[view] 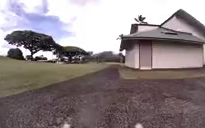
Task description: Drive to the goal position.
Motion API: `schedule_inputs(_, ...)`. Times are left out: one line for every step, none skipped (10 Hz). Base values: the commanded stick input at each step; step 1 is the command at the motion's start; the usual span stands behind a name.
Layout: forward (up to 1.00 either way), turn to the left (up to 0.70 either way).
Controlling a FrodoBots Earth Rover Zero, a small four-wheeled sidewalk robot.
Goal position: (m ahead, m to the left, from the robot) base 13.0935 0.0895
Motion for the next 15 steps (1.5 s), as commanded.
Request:
schedule_inputs(0.7,0.01)
schedule_inputs(0.7,0.06)
schedule_inputs(0.7,0.35)
schedule_inputs(0.7,0.35)
schedule_inputs(0.7,0.35)
schedule_inputs(0.7,0.26)
schedule_inputs(0.7,0.0)
schedule_inputs(0.7,0.0)
schedule_inputs(0.7,0.0)
schedule_inputs(0.7,0.0)
schedule_inputs(0.7,0.0)
schedule_inputs(0.7,0.0)
schedule_inputs(0.7,0.0)
schedule_inputs(0.7,0.0)
schedule_inputs(0.7,0.0)
